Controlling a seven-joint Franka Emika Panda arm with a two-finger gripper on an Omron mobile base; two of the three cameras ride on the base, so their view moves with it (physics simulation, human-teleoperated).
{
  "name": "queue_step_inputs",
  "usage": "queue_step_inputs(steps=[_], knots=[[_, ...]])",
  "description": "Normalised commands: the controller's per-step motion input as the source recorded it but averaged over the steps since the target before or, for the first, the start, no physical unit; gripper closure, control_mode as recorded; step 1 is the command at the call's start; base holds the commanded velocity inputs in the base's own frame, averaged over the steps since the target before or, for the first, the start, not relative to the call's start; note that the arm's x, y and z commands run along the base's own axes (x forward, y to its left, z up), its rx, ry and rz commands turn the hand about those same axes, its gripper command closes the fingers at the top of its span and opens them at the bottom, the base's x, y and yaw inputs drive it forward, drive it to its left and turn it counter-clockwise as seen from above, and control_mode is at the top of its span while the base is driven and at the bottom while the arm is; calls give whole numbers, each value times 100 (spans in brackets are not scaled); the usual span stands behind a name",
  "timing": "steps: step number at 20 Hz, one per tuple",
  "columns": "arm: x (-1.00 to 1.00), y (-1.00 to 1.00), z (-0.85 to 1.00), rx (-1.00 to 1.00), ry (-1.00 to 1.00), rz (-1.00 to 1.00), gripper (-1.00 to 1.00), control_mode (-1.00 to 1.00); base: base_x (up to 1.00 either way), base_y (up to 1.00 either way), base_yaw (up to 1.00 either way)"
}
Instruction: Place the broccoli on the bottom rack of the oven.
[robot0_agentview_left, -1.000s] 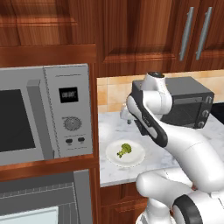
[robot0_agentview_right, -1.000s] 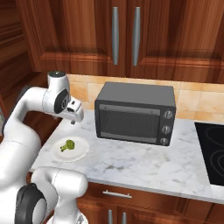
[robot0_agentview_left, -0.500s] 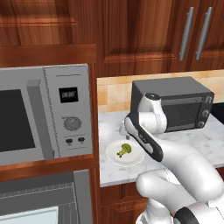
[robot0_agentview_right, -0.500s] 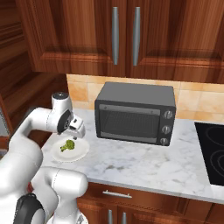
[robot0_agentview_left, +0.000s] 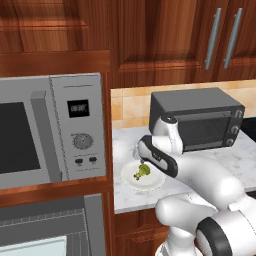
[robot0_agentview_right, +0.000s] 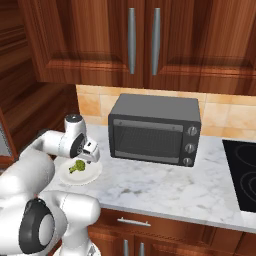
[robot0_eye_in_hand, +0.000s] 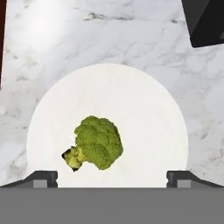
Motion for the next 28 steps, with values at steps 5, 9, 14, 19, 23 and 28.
queue_step_inputs(steps=[5, 9, 14, 19, 23, 28], knots=[[21, 19, -35, 0, 13, 0, -100, -100, 0, 0, 0], [28, 20, -32, 0, 9, 0, -100, -100, 0, 0, 0], [17, 0, -25, -2, 1, 0, -100, -100, 0, 0, 0], [-4, 0, -22, 0, 3, 3, -100, -100, 0, 0, 0], [-5, 0, 0, 0, 0, 3, -100, -100, 0, 0, 0], [-17, 2, 0, 0, 0, 1, -100, -100, 0, 0, 0]])
